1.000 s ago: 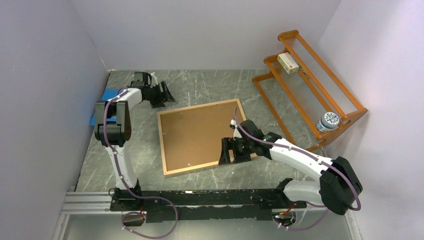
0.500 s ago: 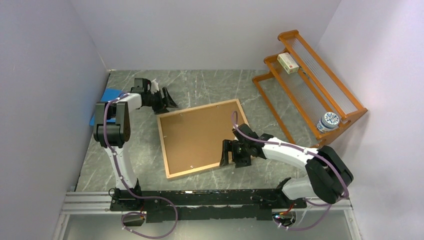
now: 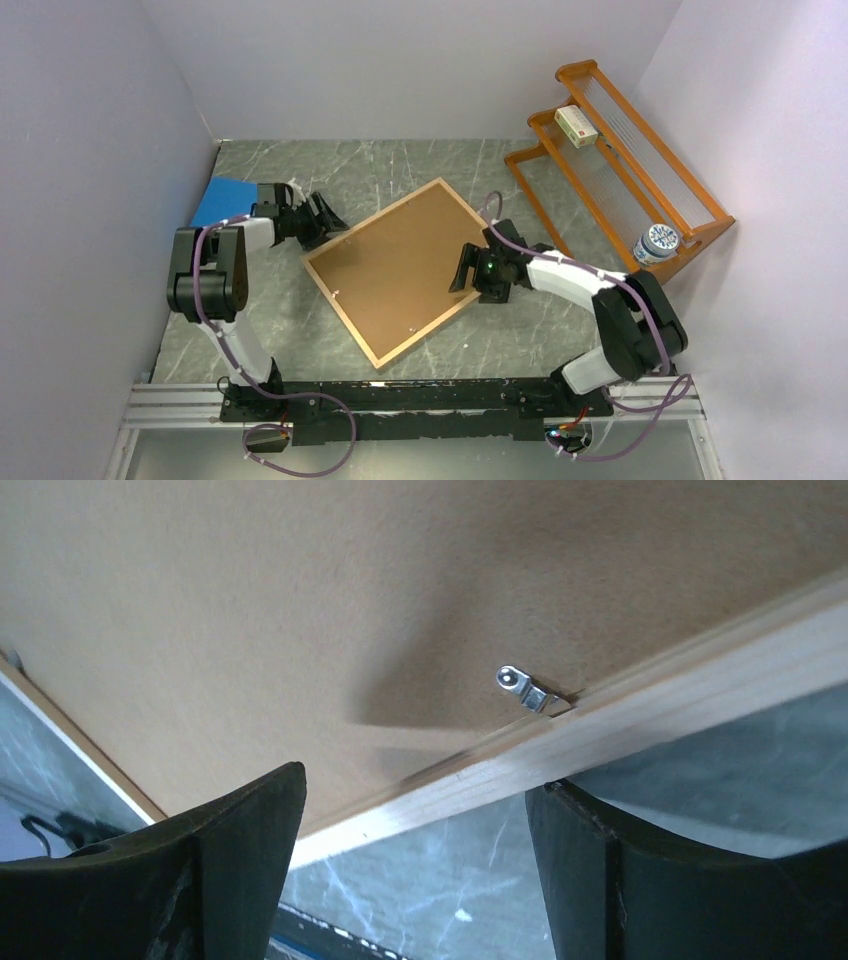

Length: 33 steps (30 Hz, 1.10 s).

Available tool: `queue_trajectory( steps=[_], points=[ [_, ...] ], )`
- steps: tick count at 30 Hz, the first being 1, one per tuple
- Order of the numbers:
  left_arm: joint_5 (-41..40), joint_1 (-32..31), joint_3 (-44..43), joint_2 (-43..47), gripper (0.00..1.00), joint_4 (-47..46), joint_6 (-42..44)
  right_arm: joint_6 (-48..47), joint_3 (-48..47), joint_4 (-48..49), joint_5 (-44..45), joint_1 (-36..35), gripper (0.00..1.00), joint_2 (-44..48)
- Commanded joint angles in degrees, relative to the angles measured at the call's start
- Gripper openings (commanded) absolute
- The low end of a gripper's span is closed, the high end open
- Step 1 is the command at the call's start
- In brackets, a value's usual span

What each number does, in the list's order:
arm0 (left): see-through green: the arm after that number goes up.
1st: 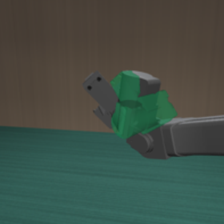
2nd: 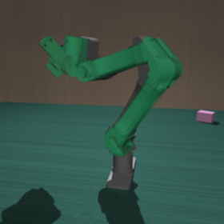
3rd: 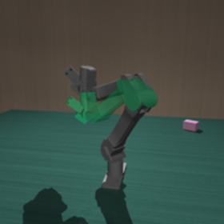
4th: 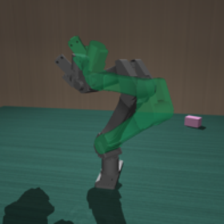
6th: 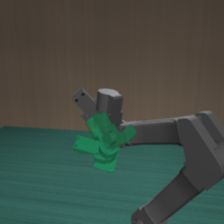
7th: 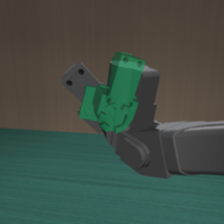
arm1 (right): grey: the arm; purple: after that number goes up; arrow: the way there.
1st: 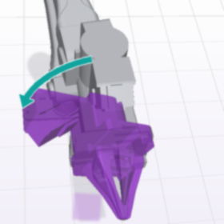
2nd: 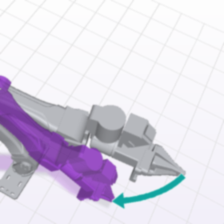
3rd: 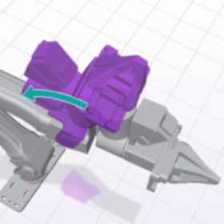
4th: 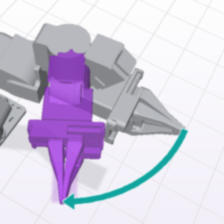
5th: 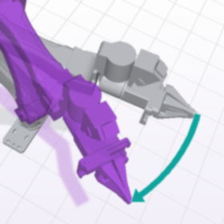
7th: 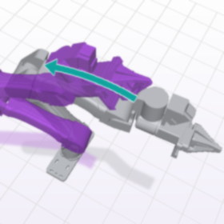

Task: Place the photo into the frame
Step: Adjust the photo frame at the center of the board.

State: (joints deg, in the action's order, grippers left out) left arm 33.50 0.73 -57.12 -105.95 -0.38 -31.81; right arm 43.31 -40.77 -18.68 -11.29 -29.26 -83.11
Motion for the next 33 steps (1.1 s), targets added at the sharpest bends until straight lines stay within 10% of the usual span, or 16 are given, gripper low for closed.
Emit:
queue_trajectory(
  steps=[1, 15, 33],
  points=[
    [-1.5, -1.0, 8.1, 5.6, 0.75, 6.0, -3.0, -5.5, -7.0, 8.5, 0.0, 3.9, 0.83, -6.5],
    [5.6, -3.1, 26.8, 22.6, 0.74, 7.1, -7.2, -10.1, -28.7, 3.3, 5.6, 6.1, 0.81, -23.6],
    [-14.4, -6.7, 28.9, 37.4, 0.75, 14.1, -9.1, -2.2, -43.1, -14.0, 36.6, -6.7, 0.85, -24.5]
  ],
)
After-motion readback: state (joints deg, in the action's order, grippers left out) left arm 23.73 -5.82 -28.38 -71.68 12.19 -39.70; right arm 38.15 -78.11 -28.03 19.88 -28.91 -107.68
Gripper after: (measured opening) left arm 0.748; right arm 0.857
